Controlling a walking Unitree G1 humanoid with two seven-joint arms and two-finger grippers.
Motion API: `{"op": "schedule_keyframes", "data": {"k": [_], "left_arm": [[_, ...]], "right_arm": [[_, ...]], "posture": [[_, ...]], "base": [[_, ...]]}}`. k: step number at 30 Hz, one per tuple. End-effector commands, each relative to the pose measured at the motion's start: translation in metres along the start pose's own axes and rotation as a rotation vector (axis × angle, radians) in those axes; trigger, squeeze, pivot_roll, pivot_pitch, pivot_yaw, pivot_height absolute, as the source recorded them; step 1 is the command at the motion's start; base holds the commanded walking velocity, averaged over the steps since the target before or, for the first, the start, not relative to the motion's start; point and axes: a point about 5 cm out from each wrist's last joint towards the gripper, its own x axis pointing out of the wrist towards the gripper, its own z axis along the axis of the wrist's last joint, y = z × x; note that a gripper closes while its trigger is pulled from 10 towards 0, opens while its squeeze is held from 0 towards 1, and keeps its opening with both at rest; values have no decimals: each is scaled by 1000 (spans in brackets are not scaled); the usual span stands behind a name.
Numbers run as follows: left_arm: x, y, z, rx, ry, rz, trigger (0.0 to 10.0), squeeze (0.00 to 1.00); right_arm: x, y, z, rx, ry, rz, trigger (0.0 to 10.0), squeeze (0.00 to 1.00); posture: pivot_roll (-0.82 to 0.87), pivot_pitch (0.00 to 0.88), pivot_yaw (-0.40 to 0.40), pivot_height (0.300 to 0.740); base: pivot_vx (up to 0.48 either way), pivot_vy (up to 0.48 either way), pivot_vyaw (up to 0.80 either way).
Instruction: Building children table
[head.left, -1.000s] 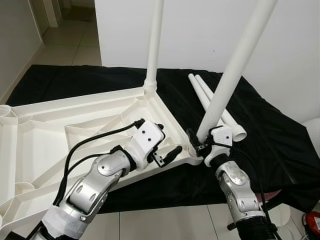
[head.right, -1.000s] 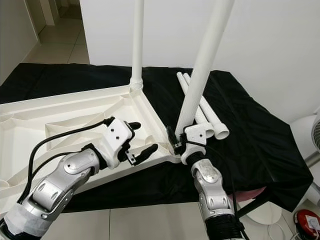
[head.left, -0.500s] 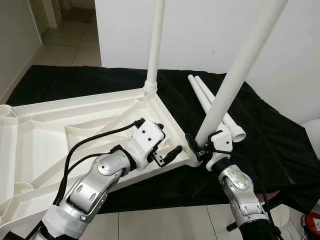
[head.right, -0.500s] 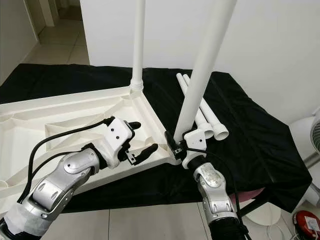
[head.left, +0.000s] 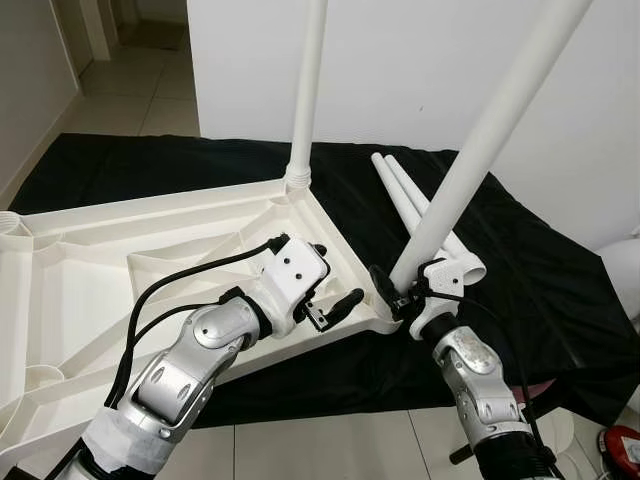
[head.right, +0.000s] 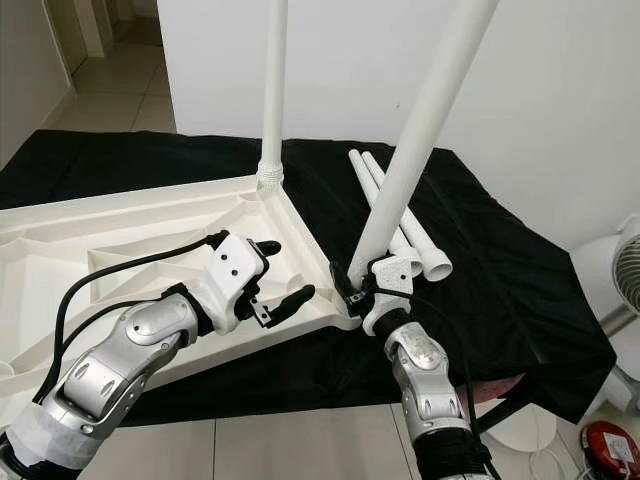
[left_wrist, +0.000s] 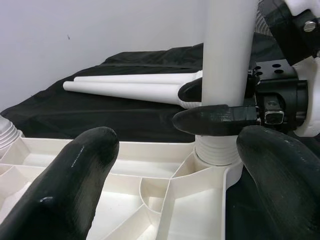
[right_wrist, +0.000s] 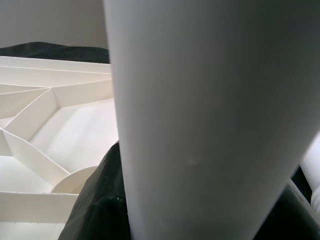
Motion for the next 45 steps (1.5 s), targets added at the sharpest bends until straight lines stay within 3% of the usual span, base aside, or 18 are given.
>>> {"op": "schedule_keyframes", "data": {"k": [1, 13, 18, 34, 37, 45], "left_arm": [[1, -4, 8, 30, -25, -88, 10000, 0], [1, -4, 9, 35, -27, -85, 10000, 0], [0, -5, 9, 35, -27, -84, 10000, 0], [0, -5, 10, 38, -28, -83, 10000, 0], [0, -5, 10, 36, -29, -84, 10000, 0], [1, -9, 9, 29, -33, -92, 10000, 0]], "right_arm": [[-7, 1, -29, 85, 159, -21, 10000, 0], [-3, -3, -32, 135, 200, -51, 10000, 0], [0, -6, -32, 198, 209, -87, 10000, 0], [3, -2, -26, 189, 168, -103, 10000, 0], [4, 1, -24, 184, 149, -128, 10000, 0], [19, 21, -9, 247, 76, -376, 10000, 0]], "posture": [[21, 0, -86, 740], [23, 0, -90, 740], [26, 0, -92, 740], [26, 0, -94, 740], [23, 0, -96, 740], [20, 0, -97, 740]], "base": [[0, 0, 0], [0, 0, 0], [0, 0, 0], [0, 0, 0], [0, 0, 0], [0, 0, 0]]}}
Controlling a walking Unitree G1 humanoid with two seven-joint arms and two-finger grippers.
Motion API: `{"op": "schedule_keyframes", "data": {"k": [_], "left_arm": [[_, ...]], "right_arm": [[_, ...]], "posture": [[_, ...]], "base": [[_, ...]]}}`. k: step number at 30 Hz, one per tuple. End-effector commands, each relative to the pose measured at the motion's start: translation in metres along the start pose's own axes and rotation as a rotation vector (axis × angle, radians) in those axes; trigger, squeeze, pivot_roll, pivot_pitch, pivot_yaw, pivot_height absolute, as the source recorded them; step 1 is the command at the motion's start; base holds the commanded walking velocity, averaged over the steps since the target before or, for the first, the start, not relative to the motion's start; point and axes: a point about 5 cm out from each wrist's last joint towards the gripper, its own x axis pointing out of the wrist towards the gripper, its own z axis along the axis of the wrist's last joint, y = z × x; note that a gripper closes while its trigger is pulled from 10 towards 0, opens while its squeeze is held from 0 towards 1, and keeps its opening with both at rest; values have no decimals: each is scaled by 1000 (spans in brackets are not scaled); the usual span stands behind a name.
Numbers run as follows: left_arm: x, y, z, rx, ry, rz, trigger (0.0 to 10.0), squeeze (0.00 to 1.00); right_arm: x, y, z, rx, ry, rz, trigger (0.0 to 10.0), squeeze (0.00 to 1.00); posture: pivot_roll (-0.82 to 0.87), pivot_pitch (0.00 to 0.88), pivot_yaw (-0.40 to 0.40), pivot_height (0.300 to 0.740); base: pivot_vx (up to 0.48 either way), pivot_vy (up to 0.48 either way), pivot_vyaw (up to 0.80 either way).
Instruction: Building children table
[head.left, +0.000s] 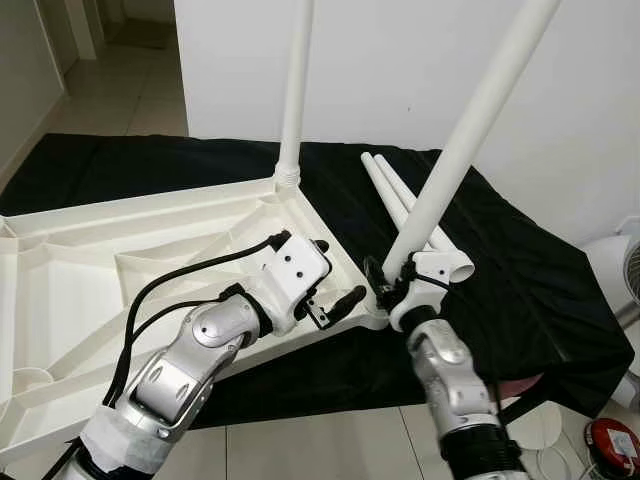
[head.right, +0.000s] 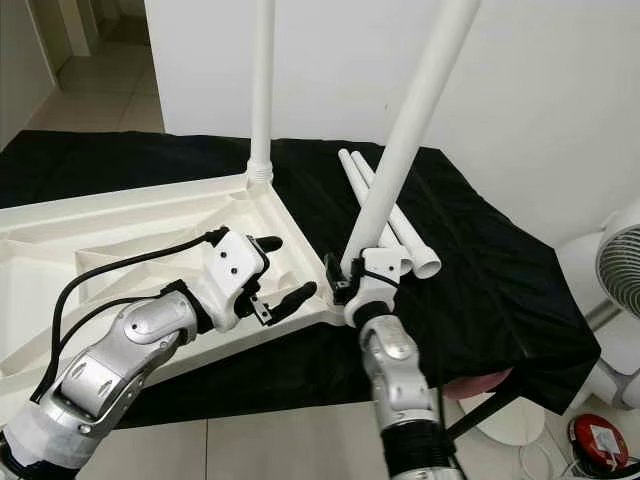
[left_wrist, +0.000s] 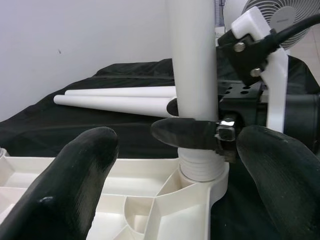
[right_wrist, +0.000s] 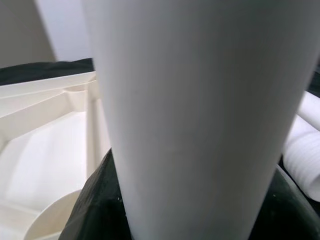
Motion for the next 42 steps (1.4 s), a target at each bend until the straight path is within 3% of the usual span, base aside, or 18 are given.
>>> {"op": "schedule_keyframes", "data": {"k": [1, 11, 20, 21, 23, 24, 28, 31, 32, 37, 38, 42], "left_arm": [[1, -8, 2, 10, -6, -87, 10000, 0], [2, -11, 1, 8, -4, -94, 10000, 0], [4, -12, -1, 5, -4, -98, 10000, 0], [5, -12, -1, 5, -4, -97, 10000, 0], [5, -12, -1, 5, -4, -97, 10000, 0], [5, -12, -1, 5, -5, -95, 10000, 0], [5, -12, -1, 5, -5, -95, 10000, 0], [6, -13, -2, 5, 1, -93, 10000, 0], [6, -13, -3, 7, 6, -93, 10000, 0], [6, -14, -4, 11, 12, -95, 10000, 0], [6, -14, -4, 13, 12, -95, 10000, 0], [7, -14, -4, 12, 16, -95, 10000, 0]], "right_arm": [[0, -6, -11, 62, 64, -116, 10000, 0], [5, 8, -7, 86, 51, -227, 10000, 0], [6, 16, -2, 57, 16, -175, 10000, 0], [6, 15, -1, 48, 8, -168, 10000, 75], [6, 15, -1, 48, 8, -168, 10000, 75], [6, 15, 1, 47, -12, -149, 10000, 1000], [6, 15, 1, 47, -12, -149, 10000, 1000], [6, 11, 14, 48, -90, -74, 10000, 1000], [7, 7, 20, 46, -113, -32, 10000, 549], [8, 2, 24, 42, -126, 4, 10000, 549], [8, 0, 25, 31, -128, 20, 10000, 0], [7, -4, 25, 11, -124, 61, 10000, 0]], "posture": [[20, 0, -97, 740], [19, 0, -97, 740], [14, 0, -102, 740], [13, 0, -105, 740], [13, 0, -105, 740], [13, 0, -106, 740], [13, 0, -106, 740], [20, 0, -112, 740], [19, 0, -112, 740], [19, 0, -112, 740], [19, 0, -112, 740], [19, 0, -111, 740]], "base": [[0, 0, 0], [0, 0, 0], [0, 0, 0], [0, 0, 0], [0, 0, 0], [0, 0, 0], [0, 0, 0], [0, 0, 0], [0, 0, 0], [0, 0, 0], [0, 0, 0], [0, 0, 0]]}}
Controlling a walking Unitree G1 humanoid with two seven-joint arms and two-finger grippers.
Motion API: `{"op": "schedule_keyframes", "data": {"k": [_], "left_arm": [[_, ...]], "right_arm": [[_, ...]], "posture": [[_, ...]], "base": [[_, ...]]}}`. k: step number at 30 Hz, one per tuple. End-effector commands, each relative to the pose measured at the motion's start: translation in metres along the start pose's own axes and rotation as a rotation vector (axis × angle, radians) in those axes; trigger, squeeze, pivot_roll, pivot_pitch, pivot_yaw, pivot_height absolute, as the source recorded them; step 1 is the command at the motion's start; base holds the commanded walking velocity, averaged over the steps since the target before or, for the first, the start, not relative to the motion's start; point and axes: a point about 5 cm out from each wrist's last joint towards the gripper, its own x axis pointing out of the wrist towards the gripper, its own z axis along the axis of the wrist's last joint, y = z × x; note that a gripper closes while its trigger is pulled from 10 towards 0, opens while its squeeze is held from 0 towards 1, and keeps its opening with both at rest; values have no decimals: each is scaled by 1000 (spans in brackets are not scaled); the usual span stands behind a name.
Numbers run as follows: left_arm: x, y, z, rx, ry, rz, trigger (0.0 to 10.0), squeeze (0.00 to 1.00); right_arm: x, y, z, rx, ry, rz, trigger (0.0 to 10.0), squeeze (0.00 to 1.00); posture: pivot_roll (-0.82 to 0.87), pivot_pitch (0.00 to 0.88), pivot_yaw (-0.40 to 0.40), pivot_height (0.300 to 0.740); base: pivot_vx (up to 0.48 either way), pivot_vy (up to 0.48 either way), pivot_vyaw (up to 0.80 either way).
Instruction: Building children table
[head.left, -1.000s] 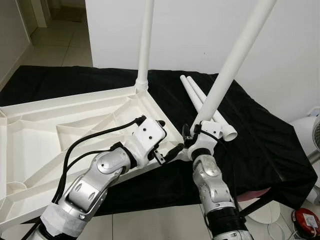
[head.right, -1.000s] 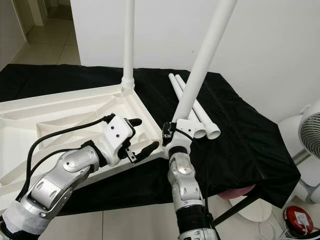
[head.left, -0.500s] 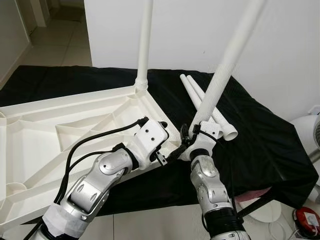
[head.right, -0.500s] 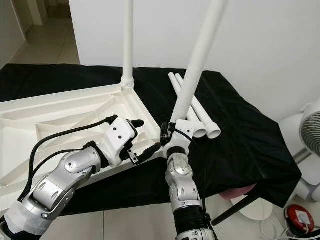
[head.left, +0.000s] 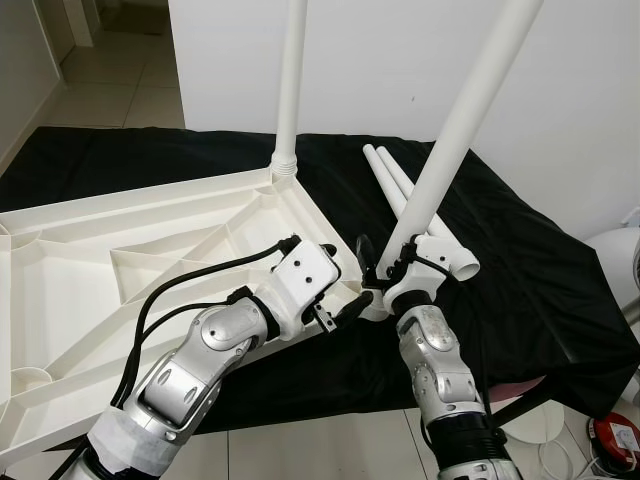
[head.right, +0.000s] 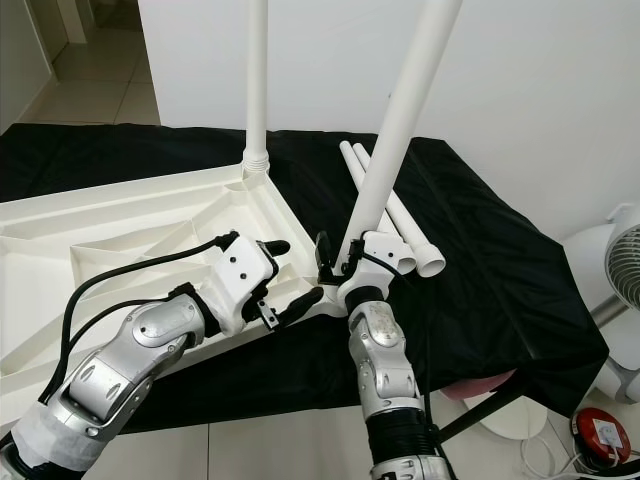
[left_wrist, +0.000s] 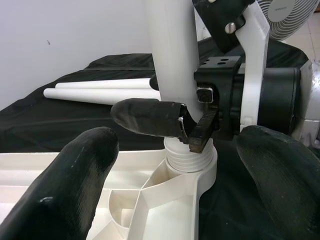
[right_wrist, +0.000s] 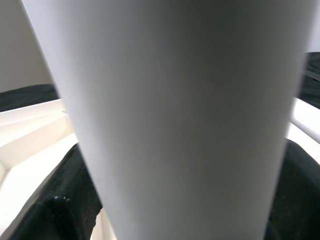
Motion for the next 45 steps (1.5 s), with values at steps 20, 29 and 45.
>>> {"op": "schedule_keyframes", "data": {"k": [20, 29, 45], "left_arm": [[14, -17, -34, -123, 95, -36, 10000, 0], [14, -21, -40, -129, 108, -30, 10000, 0], [15, -20, -37, -121, 90, -29, 10000, 0]], "right_arm": [[-3, -34, -8, -139, 111, 375, 10000, 0], [3, -35, -15, -144, 156, 449, 10000, 0], [12, -41, -16, -168, 174, 518, 3451, 0]], "posture": [[10, 0, -105, 740], [16, 0, -108, 740], [22, 0, -110, 740]], "base": [[0, 0, 0], [0, 0, 0], [0, 0, 0]]}}
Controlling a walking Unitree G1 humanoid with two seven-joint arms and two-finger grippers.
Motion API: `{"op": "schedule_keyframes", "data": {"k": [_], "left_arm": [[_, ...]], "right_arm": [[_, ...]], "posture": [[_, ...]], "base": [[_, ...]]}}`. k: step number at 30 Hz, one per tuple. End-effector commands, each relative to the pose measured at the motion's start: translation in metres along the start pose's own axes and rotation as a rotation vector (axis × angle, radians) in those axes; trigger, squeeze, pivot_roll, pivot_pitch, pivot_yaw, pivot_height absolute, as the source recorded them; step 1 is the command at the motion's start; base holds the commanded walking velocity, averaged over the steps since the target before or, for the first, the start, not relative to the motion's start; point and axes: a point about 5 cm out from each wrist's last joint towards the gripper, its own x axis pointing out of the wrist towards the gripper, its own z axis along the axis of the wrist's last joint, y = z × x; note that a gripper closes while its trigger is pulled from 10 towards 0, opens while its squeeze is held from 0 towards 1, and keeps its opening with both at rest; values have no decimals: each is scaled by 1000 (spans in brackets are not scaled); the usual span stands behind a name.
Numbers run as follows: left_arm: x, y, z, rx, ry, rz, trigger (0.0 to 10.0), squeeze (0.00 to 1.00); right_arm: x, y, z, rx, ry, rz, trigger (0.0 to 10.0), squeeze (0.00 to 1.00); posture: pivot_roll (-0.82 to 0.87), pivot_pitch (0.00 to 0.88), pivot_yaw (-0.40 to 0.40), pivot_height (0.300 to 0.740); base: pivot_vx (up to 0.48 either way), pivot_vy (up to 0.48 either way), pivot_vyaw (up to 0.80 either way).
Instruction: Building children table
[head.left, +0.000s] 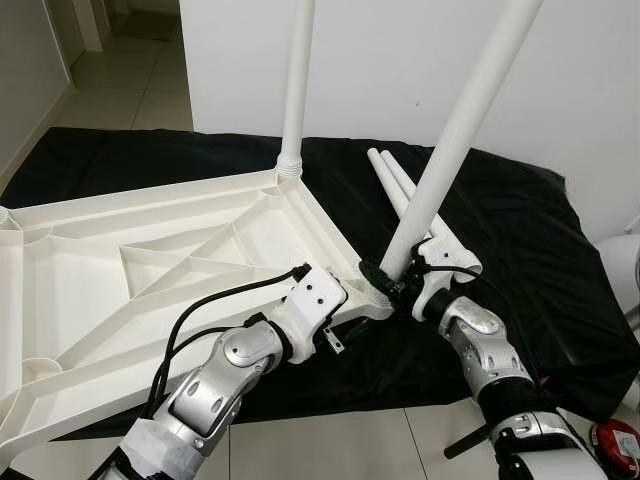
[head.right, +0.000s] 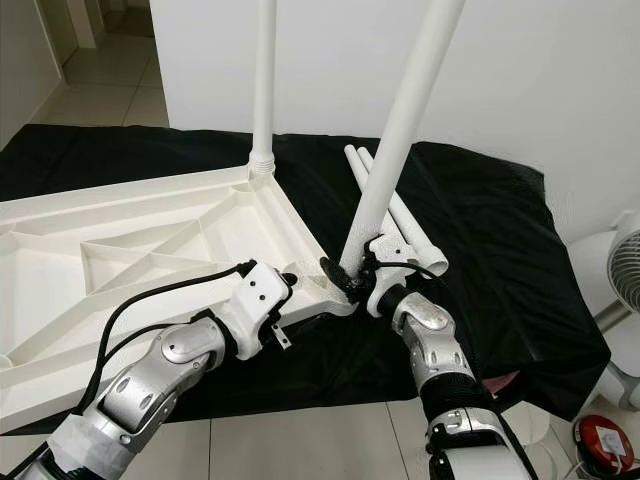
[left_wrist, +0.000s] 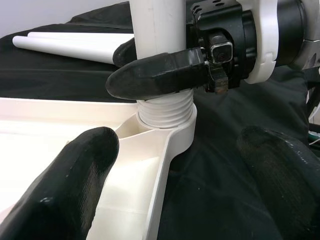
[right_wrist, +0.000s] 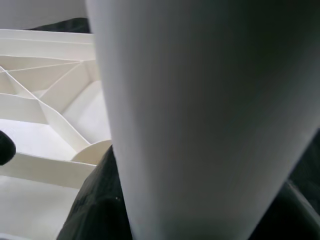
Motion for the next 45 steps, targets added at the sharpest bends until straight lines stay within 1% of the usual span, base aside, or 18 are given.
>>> {"op": "schedule_keyframes", "data": {"k": [1, 2, 3, 4, 5, 15, 16, 19, 20, 21, 24, 25, 30, 34, 36, 38, 39, 45], "left_arm": [[1, -3, 1, 4, -10, -22, 10000, 0], [1, -3, 1, 4, -10, -22, 10000, 0], [1, -4, 1, 4, -12, -25, 10000, 0], [1, -4, 1, 4, -12, -25, 10000, 0], [1, -4, 1, 5, -13, -26, 10000, 0], [1, -3, 2, 9, -17, -27, 10000, 0], [1, -2, 3, 10, -19, -26, 10000, 0], [1, -2, 3, 10, -19, -26, 10000, 0], [0, -2, 4, 12, -21, -25, 10000, 0], [0, -2, 4, 12, -21, -25, 10000, 0], [1, 1, 7, 14, -26, -17, 10000, 0], [1, 1, 7, 14, -26, -17, 10000, 0], [0, 6, 7, 17, -25, -9, 10000, 0], [-1, 9, 8, 20, -24, -4, 10000, 0], [-1, 16, 9, 33, -22, 7, 10000, 0], [-2, 18, 9, 37, -21, 12, 10000, 0], [-2, 25, 10, 49, -21, 25, 10000, 0], [-3, 36, 14, 69, -25, 46, 10000, 0]], "right_arm": [[1, -1, 0, -12, 2, 21, 3451, 0], [1, -1, 0, -12, 2, 21, 3451, 0], [0, -2, 0, -12, 5, 20, 2392, 0], [0, -2, 0, -12, 5, 20, 2392, 0], [-2, -4, -2, -9, 13, 18, 0, 0], [-4, -5, -8, 17, 34, 9, 0, 0], [-4, -6, -11, 40, 46, -17, 10000, 0], [-4, -6, -11, 40, 46, -17, 10000, 0], [-2, -5, -14, 44, 67, -86, 10000, 0], [-2, -5, -14, 44, 67, -86, 10000, 0], [9, 4, -22, 63, 118, -303, 10000, 0], [9, 4, -22, 63, 118, -303, 10000, 0], [13, 15, -20, 130, 105, -481, 10000, 0], [13, 20, -18, 146, 92, -529, 10000, 0], [14, 35, -18, 162, 89, -569, 10000, 0], [14, 41, -18, 164, 88, -583, 10000, 0], [15, 56, -17, 180, 93, -601, 10000, 0], [13, 69, -13, 195, 104, -604, 10000, 0]], "posture": [[22, 0, -110, 740], [22, 0, -110, 740], [20, 0, -109, 740], [20, 0, -109, 740], [20, 0, -108, 740], [21, 0, -107, 740], [22, 0, -107, 740], [22, 0, -107, 740], [22, 0, -107, 740], [22, 0, -107, 740], [15, 0, -106, 740], [15, 0, -106, 740], [10, 0, -101, 740], [6, 0, -99, 740], [4, 0, -99, 740], [4, 0, -99, 740], [1, 0, -99, 740], [-3, 0, -97, 740]], "base": [[0, 0, 0], [0, 0, 0], [0, 0, 0], [0, 0, 0], [0, 0, 0], [0, 0, 0], [0, 0, 0], [0, 0, 0], [0, 0, 0], [0, 0, 0], [0, 0, 0], [0, 0, 0], [0, 0, 0], [0, 0, 0], [0, 0, 0], [0, 0, 0], [0, 0, 0], [0, 0, 0]]}}
